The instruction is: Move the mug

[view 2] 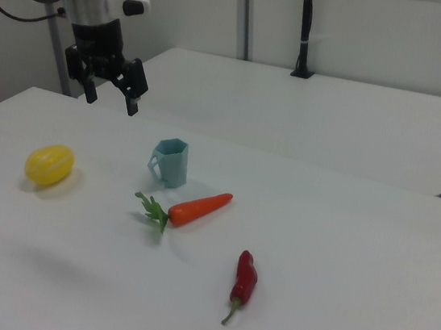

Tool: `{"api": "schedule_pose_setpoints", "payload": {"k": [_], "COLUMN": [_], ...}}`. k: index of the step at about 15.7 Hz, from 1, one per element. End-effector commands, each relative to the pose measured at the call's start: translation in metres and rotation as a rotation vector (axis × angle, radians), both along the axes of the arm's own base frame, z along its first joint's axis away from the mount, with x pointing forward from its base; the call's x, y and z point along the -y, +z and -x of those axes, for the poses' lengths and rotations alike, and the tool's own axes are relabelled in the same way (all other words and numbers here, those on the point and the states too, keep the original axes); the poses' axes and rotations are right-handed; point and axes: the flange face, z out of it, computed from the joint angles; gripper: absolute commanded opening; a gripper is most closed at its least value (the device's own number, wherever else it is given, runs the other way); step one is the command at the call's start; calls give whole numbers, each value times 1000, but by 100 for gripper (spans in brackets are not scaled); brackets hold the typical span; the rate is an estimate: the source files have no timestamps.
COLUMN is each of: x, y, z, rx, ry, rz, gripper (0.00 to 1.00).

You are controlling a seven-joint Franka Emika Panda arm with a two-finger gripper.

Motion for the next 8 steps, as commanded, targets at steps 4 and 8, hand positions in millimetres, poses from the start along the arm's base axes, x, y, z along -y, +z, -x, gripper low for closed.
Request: {"api": "schedule_pose_setpoints", "payload": {"k": [4, 8], "x": [-10, -12], "y": [-3, -6], "z": [-24, -48], "rx": [12, 8], "ry": [-41, -208], "rz": [-51, -57], "gripper": [100, 100]}}
